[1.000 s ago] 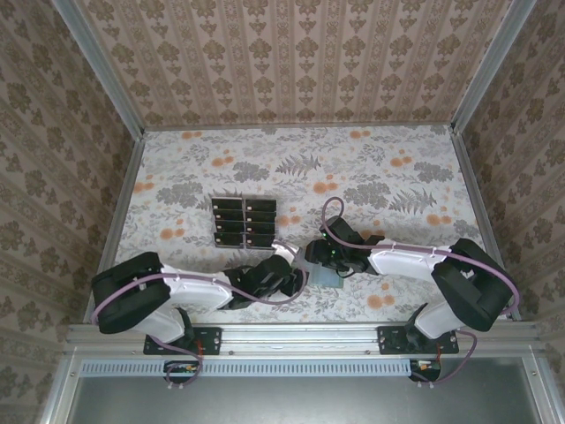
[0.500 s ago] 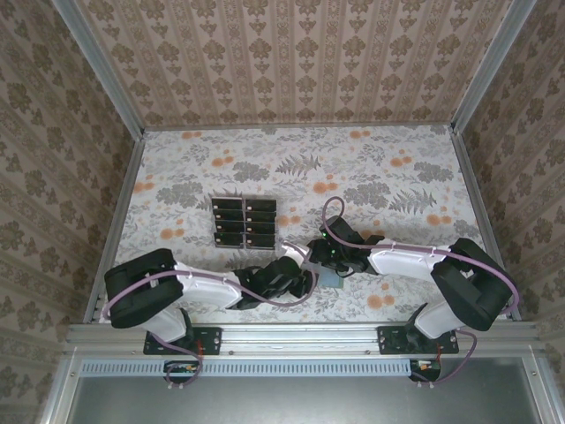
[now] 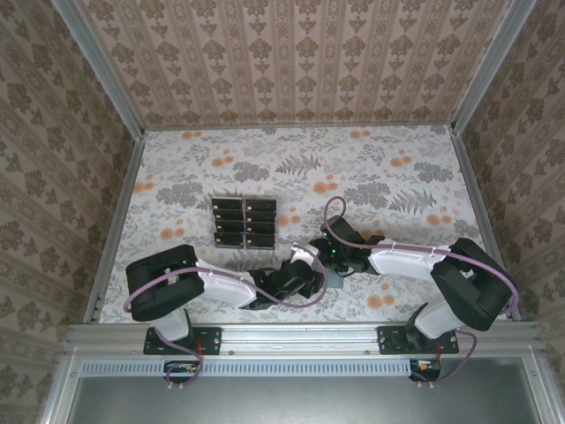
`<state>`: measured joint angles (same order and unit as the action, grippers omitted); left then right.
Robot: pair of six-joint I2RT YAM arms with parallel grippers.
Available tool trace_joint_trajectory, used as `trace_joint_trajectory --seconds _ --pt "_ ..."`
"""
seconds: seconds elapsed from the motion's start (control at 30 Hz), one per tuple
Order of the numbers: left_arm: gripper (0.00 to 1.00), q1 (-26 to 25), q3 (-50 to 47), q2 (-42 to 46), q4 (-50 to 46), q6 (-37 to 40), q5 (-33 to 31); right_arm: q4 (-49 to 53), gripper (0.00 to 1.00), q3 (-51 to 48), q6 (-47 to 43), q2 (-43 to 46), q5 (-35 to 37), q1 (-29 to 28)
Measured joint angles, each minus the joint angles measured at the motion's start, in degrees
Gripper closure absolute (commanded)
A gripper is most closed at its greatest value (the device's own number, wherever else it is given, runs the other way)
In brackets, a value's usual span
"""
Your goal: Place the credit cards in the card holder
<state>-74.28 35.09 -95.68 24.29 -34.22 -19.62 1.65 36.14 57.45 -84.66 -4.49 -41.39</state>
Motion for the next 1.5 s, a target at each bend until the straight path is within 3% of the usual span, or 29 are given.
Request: trace_joint_trajectory --seconds 0.6,1.5 --pt "0.51 -0.7 0.4 -3.3 2.6 -4.8 -3.0 9.9 0.38 -1.5 -0.7 12.9 1.2 3.4" --pt "0.51 -0.7 -0.6 -3.4 4.6 -4.8 -3.2 3.8 0.38 -4.6 -0.4 6.8 0.4 3.4"
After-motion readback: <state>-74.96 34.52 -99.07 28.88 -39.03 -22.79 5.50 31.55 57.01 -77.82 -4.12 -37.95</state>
